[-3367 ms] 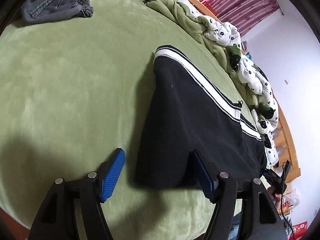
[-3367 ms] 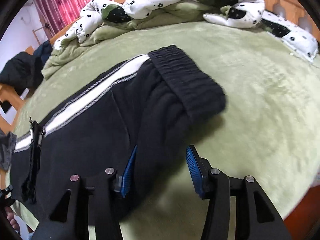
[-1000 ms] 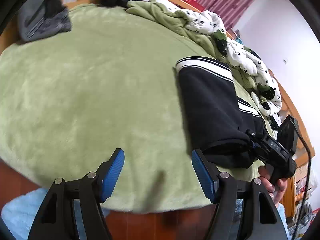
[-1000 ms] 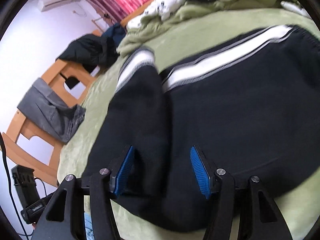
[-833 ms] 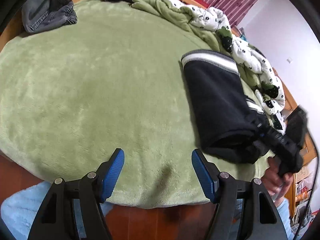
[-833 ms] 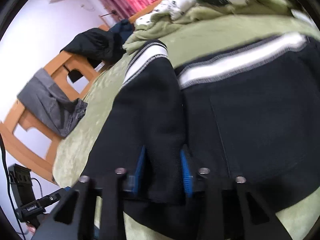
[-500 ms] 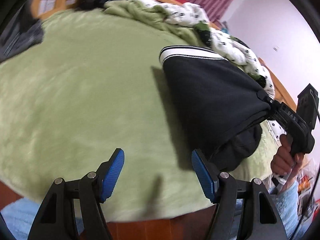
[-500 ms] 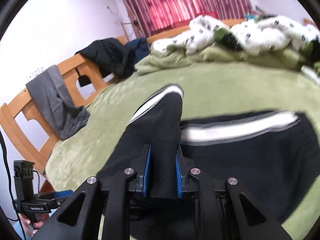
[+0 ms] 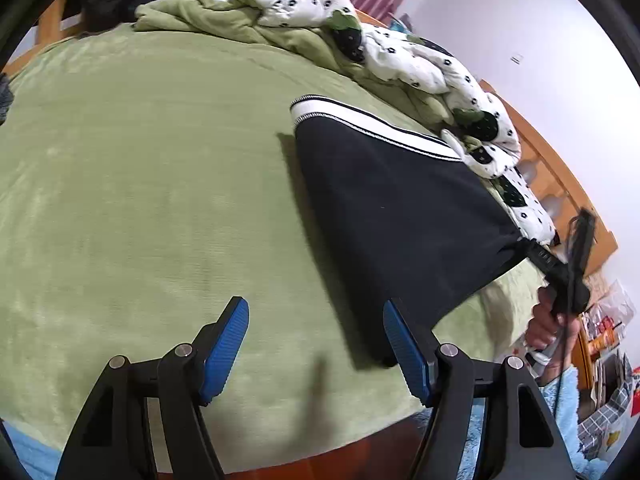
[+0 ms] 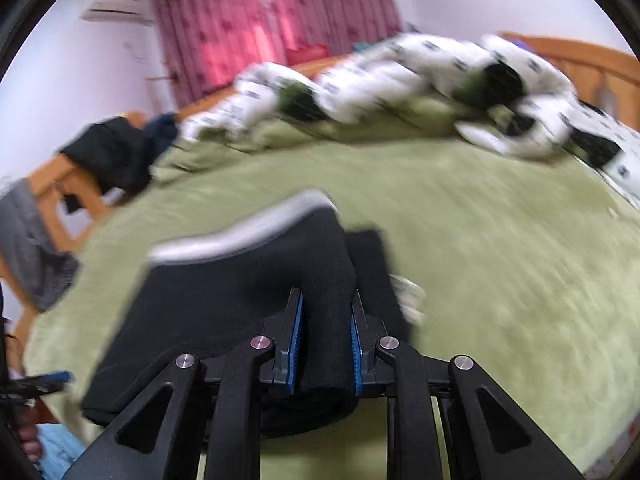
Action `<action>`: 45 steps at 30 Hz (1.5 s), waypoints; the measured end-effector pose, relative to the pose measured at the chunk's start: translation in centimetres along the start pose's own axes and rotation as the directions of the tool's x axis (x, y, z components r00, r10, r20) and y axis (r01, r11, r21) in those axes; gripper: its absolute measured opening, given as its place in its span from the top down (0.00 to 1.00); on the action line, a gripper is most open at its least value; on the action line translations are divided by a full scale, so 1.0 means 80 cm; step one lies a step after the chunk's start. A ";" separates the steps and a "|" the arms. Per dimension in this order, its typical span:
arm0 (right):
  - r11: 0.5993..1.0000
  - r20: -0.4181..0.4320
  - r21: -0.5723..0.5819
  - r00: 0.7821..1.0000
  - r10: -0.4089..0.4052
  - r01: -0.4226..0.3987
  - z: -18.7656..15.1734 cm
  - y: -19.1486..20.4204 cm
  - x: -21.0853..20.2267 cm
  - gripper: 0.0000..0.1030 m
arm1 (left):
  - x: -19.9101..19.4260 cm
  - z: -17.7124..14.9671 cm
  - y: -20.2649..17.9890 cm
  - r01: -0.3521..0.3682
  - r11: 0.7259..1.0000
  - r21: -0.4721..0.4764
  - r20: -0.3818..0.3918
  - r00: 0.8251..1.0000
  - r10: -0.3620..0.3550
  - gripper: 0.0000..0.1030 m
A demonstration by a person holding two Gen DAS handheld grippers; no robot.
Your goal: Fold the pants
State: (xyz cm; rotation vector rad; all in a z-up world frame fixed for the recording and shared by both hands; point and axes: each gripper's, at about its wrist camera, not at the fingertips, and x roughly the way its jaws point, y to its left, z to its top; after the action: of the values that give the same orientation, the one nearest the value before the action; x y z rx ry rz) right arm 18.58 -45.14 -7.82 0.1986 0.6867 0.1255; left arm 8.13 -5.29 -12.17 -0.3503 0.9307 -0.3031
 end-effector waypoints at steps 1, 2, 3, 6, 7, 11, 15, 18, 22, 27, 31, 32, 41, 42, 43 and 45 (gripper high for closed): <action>1.000 -0.020 0.013 1.000 -0.003 0.003 -0.007 -0.011 0.005 0.82 | 0.001 0.000 -0.004 0.008 1.000 0.006 -0.001 1.000 -0.008 0.34; 1.000 -0.031 0.025 1.000 0.007 -0.007 -0.013 -0.018 0.007 0.82 | 0.001 -0.001 -0.009 0.015 1.000 0.011 -0.001 1.000 -0.015 0.34; 0.999 -0.024 0.038 0.999 0.023 -0.022 -0.018 -0.023 0.004 0.82 | 0.002 -0.001 -0.013 0.019 1.000 0.014 -0.001 1.000 -0.019 0.34; 1.000 -0.021 -0.005 1.000 -0.009 0.009 -0.029 -0.018 0.002 0.81 | 0.010 -0.005 -0.022 0.044 0.999 0.025 -0.030 0.999 -0.043 0.34; 0.999 -0.033 -0.020 0.999 -0.028 0.027 -0.031 -0.015 0.007 0.81 | 0.014 -0.007 -0.026 0.048 0.998 0.034 -0.047 0.998 -0.047 0.34; 0.999 -0.052 0.001 0.998 -0.035 0.035 -0.039 -0.021 0.015 0.77 | 0.032 -0.028 -0.048 0.041 0.992 0.122 -0.138 0.990 -0.024 0.34; 0.997 -0.058 0.064 0.998 -0.026 0.030 -0.042 -0.025 0.012 0.75 | 0.053 -0.049 -0.079 -0.071 0.956 0.286 -0.138 0.984 0.114 0.34; 0.997 -0.054 0.063 0.998 -0.045 0.048 -0.043 -0.021 0.012 0.74 | 0.066 -0.052 -0.102 -0.181 0.890 0.418 -0.061 0.972 0.227 0.35; 0.996 -0.052 0.065 0.997 -0.061 0.064 -0.044 -0.020 0.012 0.72 | 0.074 -0.045 -0.109 -0.220 0.844 0.489 -0.062 0.957 0.285 0.66; 0.995 -0.049 0.071 0.997 -0.060 0.063 -0.046 -0.020 0.012 0.71 | 0.028 -0.028 -0.093 -0.226 0.902 0.367 0.101 0.974 0.203 0.85; 0.998 -0.076 0.040 0.996 -0.035 0.038 -0.050 -0.012 0.016 0.72 | 0.052 -0.043 -0.069 -0.225 0.908 0.353 -0.008 0.970 0.243 0.84; 0.999 -0.091 0.016 0.995 -0.047 0.049 -0.052 -0.008 0.019 0.72 | 0.050 -0.048 -0.067 -0.212 0.914 0.347 -0.024 0.972 0.235 0.81; 0.996 -0.092 -0.052 0.993 -0.074 0.069 -0.038 -0.012 -0.002 0.62 | -0.012 -0.036 -0.015 -0.081 0.984 0.161 -0.035 0.995 0.088 0.60; 0.995 -0.074 -0.069 0.995 -0.074 0.069 -0.034 -0.009 -0.008 0.56 | -0.016 -0.028 -0.006 -0.059 0.989 0.132 -0.025 0.998 0.063 0.52; 0.994 -0.052 -0.087 0.996 -0.067 0.062 -0.026 -0.005 -0.013 0.51 | -0.019 -0.016 -0.004 -0.035 0.994 0.101 -0.012 0.999 0.036 0.42; 0.993 -0.031 -0.109 0.998 -0.047 0.043 -0.008 0.004 -0.015 0.29 | -0.018 0.004 0.000 -0.004 0.998 0.065 0.005 1.000 0.004 0.40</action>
State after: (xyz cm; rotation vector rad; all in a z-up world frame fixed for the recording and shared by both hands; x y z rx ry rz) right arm 17.23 -44.92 -7.51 0.0768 0.7148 0.1230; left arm 7.54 -4.64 -10.94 -0.2892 0.9143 -0.3281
